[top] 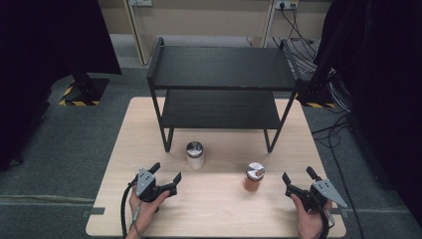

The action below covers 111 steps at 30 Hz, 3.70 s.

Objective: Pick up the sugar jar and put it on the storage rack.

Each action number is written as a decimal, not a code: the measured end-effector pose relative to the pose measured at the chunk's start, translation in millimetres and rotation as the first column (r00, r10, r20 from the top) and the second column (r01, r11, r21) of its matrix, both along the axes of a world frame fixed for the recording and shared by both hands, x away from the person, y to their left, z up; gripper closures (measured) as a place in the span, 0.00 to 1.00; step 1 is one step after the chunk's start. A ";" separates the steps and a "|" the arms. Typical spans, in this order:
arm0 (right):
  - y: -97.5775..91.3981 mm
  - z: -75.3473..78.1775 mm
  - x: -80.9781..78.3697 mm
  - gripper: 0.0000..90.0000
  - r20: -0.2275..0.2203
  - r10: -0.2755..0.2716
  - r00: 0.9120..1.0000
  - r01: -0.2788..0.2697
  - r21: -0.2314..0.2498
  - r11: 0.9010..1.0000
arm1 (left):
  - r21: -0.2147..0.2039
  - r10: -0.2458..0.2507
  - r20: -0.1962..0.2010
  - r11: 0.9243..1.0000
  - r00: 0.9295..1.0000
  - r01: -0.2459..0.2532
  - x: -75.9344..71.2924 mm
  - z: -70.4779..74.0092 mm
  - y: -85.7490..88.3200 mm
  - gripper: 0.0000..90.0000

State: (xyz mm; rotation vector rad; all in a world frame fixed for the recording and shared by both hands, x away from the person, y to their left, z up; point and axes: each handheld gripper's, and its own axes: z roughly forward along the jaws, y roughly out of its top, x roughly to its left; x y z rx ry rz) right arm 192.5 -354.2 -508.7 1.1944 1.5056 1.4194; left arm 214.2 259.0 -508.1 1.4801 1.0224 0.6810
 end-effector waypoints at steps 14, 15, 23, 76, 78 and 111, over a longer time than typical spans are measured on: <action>-0.5 1.8 0.9 0.04 -0.013 0.004 1.000 -0.004 0.004 1.000 | 0.040 -0.053 0.011 0.998 0.999 0.052 5.0 3.1 -9.3 0.07; -0.5 1.7 1.0 0.04 -0.012 0.005 1.000 -0.005 0.003 1.000 | 0.040 -0.053 0.011 0.998 0.999 0.052 5.0 3.1 -9.3 0.07; 1.2 2.4 3.1 0.04 -0.015 0.012 1.000 -0.012 -0.002 1.000 | 0.073 -0.074 0.016 0.995 0.997 0.072 14.8 6.2 -20.1 0.07; -1.2 5.7 7.1 0.04 -0.030 0.043 0.999 -0.044 -0.023 0.999 | 0.155 -0.021 -0.068 0.987 0.997 0.032 77.0 21.9 -81.6 0.34; -1.1 6.0 7.3 0.04 -0.032 0.043 0.999 -0.044 -0.022 0.999 | 0.157 -0.016 -0.067 0.987 0.998 0.026 76.3 21.8 -82.6 0.34; -0.8 6.5 7.6 0.04 -0.034 0.043 0.998 -0.044 -0.024 0.999 | 0.140 -0.021 -0.028 0.990 0.999 0.025 60.1 28.0 -78.4 0.34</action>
